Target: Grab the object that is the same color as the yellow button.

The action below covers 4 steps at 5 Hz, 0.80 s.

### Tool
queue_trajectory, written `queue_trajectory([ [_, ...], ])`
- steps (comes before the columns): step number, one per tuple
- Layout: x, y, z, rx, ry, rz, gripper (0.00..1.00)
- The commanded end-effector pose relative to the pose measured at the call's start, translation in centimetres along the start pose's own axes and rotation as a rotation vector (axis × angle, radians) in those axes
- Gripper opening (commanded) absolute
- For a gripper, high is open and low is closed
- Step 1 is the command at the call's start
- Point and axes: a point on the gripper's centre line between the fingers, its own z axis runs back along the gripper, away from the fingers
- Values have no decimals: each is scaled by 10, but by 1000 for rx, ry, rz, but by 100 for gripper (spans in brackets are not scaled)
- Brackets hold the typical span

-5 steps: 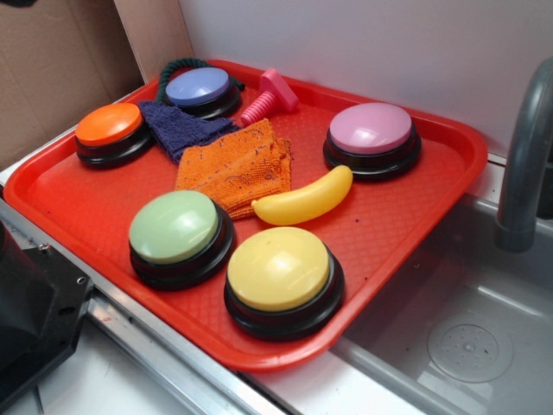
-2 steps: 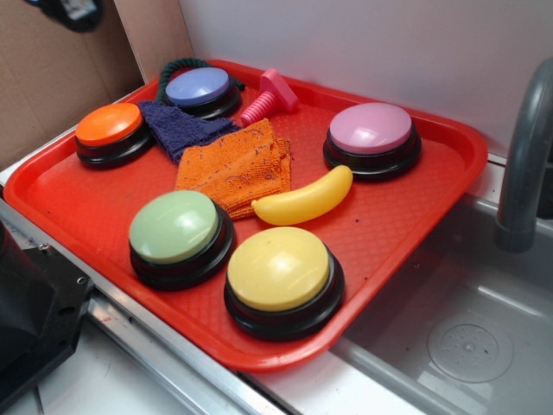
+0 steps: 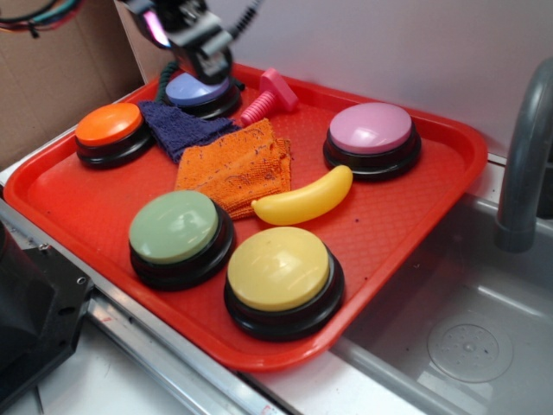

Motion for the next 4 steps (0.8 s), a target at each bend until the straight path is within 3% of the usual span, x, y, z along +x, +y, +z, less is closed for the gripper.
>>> queue_trajectory([
  [1,29,-21,-49,5,-34,-3,100],
  [2,37,-29,-78,-19,-44,-23,100],
  [4,37,-34,-120,-31,17,-54,100],
])
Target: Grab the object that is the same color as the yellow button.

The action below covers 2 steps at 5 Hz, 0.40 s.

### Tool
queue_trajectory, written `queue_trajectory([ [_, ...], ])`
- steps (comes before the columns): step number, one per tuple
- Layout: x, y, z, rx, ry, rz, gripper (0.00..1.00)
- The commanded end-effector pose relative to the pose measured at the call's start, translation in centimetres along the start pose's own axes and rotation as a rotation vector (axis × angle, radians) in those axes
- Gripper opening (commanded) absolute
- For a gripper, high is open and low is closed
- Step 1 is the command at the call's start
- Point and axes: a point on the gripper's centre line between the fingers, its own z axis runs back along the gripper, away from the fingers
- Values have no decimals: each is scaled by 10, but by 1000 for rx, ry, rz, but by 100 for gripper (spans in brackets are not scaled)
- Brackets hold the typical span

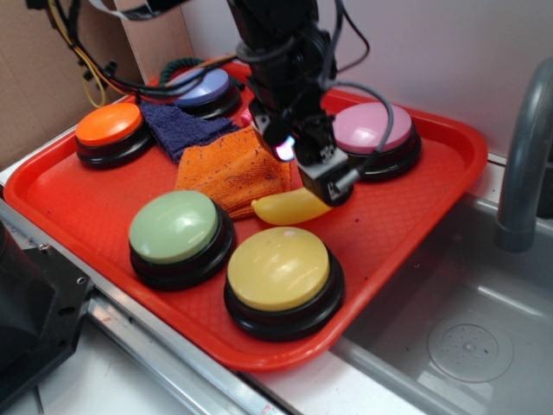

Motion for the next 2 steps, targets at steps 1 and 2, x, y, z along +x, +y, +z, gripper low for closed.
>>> queue_trajectory([
  [1,7,-7,-18,-7,4,-47,100],
  [2,8,-9,-18,22,1,-27,34],
])
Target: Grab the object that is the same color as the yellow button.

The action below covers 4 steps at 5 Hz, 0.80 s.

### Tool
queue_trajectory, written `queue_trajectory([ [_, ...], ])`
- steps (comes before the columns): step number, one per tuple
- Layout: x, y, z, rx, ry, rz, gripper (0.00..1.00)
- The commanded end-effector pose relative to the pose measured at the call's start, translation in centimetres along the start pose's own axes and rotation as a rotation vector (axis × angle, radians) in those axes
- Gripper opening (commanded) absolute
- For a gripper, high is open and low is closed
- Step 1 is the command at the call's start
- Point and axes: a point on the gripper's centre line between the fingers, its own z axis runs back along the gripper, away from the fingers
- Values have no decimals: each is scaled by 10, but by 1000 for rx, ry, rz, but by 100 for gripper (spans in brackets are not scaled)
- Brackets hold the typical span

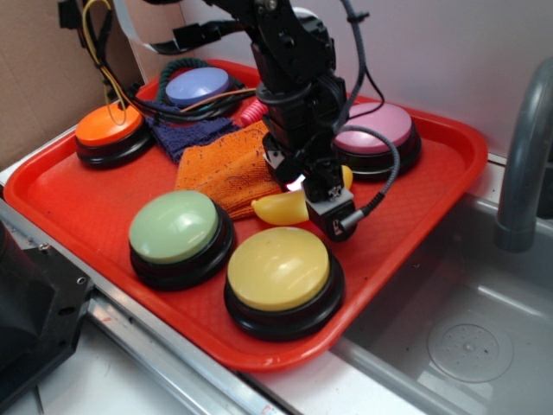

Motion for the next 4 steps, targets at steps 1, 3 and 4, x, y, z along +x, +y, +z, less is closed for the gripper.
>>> queue_trajectory([
  [1,12,-8,11,14,-56,-3,0],
  [3,10,10,48,55,-31,-21,0],
  [4,-6,36,90,48,-67,-5,0],
])
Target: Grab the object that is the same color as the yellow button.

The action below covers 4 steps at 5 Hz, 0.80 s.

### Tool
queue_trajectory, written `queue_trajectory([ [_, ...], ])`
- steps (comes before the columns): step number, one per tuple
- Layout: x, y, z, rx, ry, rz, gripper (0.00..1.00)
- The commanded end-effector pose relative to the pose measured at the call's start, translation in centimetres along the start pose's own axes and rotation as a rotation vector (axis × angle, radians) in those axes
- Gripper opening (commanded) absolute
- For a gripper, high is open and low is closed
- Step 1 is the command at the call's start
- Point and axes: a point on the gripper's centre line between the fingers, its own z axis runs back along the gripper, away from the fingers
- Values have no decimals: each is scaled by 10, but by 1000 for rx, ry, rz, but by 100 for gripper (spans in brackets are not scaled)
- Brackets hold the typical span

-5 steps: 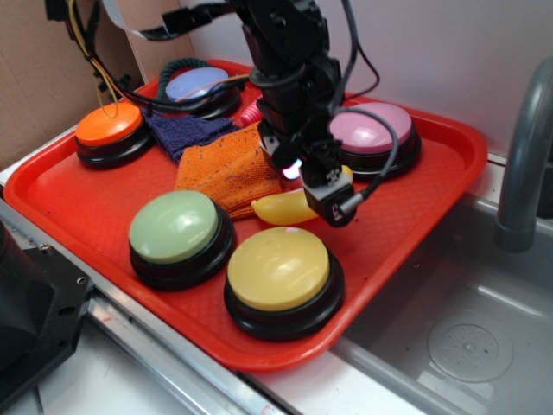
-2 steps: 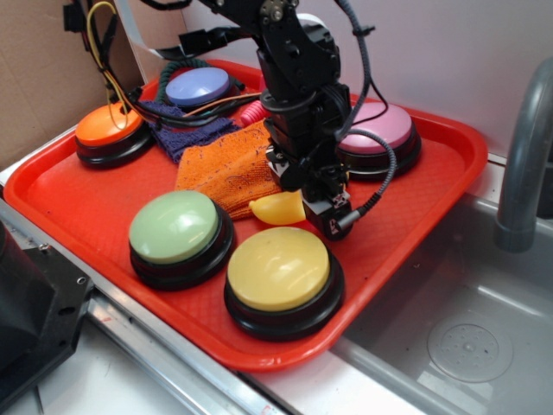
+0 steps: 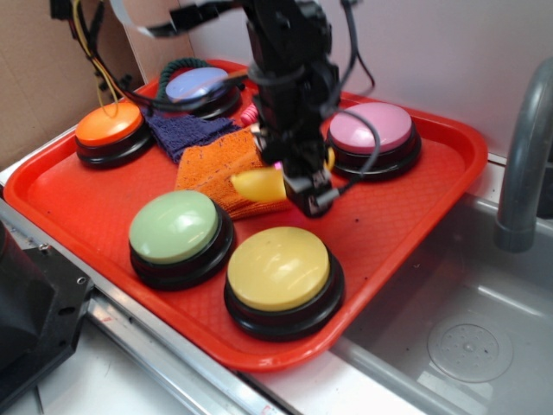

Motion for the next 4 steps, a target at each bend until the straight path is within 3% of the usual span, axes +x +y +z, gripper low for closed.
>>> queue_trajectory([
  [1,-28,52,86,10,-130,83,0],
  [2,-49,73,103,25,-98,164,0],
  [4,-73,87,104,28,-46,299,0],
])
